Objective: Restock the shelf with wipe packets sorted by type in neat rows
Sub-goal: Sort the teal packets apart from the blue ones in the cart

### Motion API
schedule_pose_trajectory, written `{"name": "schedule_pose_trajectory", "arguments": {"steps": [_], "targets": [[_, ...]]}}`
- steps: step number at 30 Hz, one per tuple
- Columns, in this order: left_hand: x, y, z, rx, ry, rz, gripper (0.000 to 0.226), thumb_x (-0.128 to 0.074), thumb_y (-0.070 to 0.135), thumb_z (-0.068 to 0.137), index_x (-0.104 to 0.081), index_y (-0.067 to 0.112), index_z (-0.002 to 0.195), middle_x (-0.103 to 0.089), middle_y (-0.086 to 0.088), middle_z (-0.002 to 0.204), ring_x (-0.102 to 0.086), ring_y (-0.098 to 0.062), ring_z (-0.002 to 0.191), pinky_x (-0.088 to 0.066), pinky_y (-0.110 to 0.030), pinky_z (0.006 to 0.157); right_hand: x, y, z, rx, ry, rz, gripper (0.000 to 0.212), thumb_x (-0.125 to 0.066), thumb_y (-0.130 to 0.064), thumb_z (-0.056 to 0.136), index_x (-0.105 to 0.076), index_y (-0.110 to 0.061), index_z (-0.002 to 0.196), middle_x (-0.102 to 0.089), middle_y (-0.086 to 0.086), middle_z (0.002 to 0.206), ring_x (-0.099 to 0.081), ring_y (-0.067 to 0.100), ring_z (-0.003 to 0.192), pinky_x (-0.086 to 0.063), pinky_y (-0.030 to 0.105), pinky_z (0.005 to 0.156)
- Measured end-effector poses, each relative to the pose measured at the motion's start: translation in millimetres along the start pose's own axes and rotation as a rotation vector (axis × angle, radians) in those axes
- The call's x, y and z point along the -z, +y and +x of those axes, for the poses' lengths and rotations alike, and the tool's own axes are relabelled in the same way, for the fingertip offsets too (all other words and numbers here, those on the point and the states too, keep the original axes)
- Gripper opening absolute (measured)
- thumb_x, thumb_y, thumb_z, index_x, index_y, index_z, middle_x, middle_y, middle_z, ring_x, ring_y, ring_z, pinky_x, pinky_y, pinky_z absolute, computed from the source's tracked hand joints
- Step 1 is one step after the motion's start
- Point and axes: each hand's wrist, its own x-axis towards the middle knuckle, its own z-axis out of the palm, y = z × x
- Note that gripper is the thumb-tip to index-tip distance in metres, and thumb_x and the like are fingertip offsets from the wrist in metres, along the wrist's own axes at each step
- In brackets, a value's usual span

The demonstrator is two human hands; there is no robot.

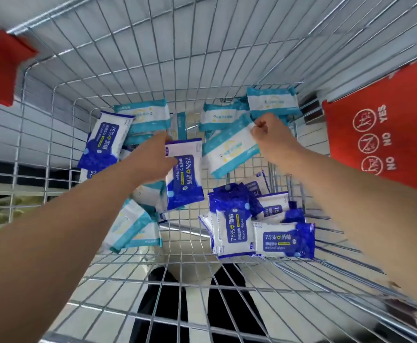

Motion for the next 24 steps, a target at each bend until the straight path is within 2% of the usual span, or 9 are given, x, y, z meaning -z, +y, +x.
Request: {"name": "schedule_pose_trajectory", "arguments": {"steps": [2,5,6,9,11,14,17,20,24], "targets": [[1,18,-6,0.012,0.022,-0.071,0.023,-0.056,0.016,0.093,-0.046,0.017,0.114,-0.058,-0.005,0.102,-0.06,-0.025,0.086,-0.049,-0.034,0.071,21,5,4,-0.028,0.105,0.064,0.02,-0.042,-0.018,0.099,-0.049,-0.008,0.114,-0.052,0.007,0.1,-0.051,0.019,0.088,-0.041,0.026,0.058],[-14,44,-12,-0.019,-0.08,-0.086,0.003,-0.055,0.012,0.093,-0.056,0.014,0.092,-0.066,-0.011,0.093,-0.064,-0.026,0.08,-0.052,-0.036,0.07,41,10,9,-0.176,0.2,0.345,0.013,-0.041,-0.01,0.098,-0.049,-0.008,0.108,-0.054,0.01,0.108,-0.06,0.025,0.094,-0.057,0.037,0.061],[-23,52,-14,-0.031,-0.142,-0.072,0.006,-0.056,0.011,0.093,-0.055,0.015,0.088,-0.067,-0.01,0.087,-0.065,-0.026,0.077,-0.054,-0.034,0.069,46,11,11,-0.234,0.212,0.463,0.012,-0.039,-0.007,0.098,-0.048,-0.007,0.105,-0.055,0.012,0.108,-0.063,0.028,0.092,-0.059,0.041,0.059],[-61,58,-14,-0.013,-0.25,-0.034,0.008,-0.057,0.008,0.091,-0.056,0.01,0.099,-0.067,-0.01,0.091,-0.067,-0.026,0.08,-0.057,-0.037,0.072,52,18,22,-0.285,0.219,0.596,0.02,-0.036,-0.001,0.096,-0.056,0.001,0.099,-0.065,0.013,0.101,-0.069,0.029,0.084,-0.059,0.036,0.053],[-86,53,-11,-0.003,-0.252,-0.002,0.015,-0.056,0.006,0.09,-0.058,0.008,0.104,-0.065,-0.014,0.104,-0.065,-0.029,0.087,-0.056,-0.038,0.079,51,23,32,-0.279,0.225,0.567,0.024,-0.038,0.001,0.095,-0.06,-0.003,0.09,-0.068,0.015,0.102,-0.07,0.029,0.083,-0.061,0.04,0.062],[-108,45,-8,-0.069,-0.204,0.292,0.029,-0.065,0.023,0.088,-0.06,0.015,0.115,-0.059,-0.006,0.119,-0.057,-0.024,0.103,-0.045,-0.031,0.087,45,27,47,-0.314,0.259,0.56,0.024,-0.038,0.005,0.094,-0.054,-0.012,0.086,-0.065,0.014,0.11,-0.069,0.031,0.088,-0.061,0.046,0.065],[-114,44,-2,-0.089,-0.176,0.345,0.041,-0.067,0.041,0.085,-0.058,0.016,0.117,-0.056,-0.004,0.115,-0.056,-0.024,0.104,-0.043,-0.031,0.085,43,29,60,-0.318,0.312,0.451,0.027,-0.045,0.007,0.089,-0.05,-0.019,0.084,-0.063,0.012,0.109,-0.066,0.027,0.093,-0.059,0.041,0.075],[-114,49,5,-0.112,-0.149,0.249,0.032,-0.06,0.046,0.088,-0.06,0.018,0.104,-0.061,-0.002,0.105,-0.061,-0.021,0.085,-0.051,-0.033,0.08,41,37,68,-0.31,0.308,0.213,0.032,-0.047,-0.001,0.087,-0.047,-0.01,0.118,-0.053,0.012,0.122,-0.055,0.026,0.109,-0.052,0.037,0.088],[-101,56,10,-0.132,-0.1,0.331,0.025,-0.052,0.044,0.093,-0.061,0.023,0.102,-0.062,0.0,0.106,-0.06,-0.022,0.1,-0.05,-0.041,0.088,36,34,51,-0.098,0.285,-0.057,0.041,-0.051,-0.005,0.085,-0.048,-0.002,0.126,-0.046,0.011,0.128,-0.046,0.025,0.119,-0.04,0.034,0.104]]}}
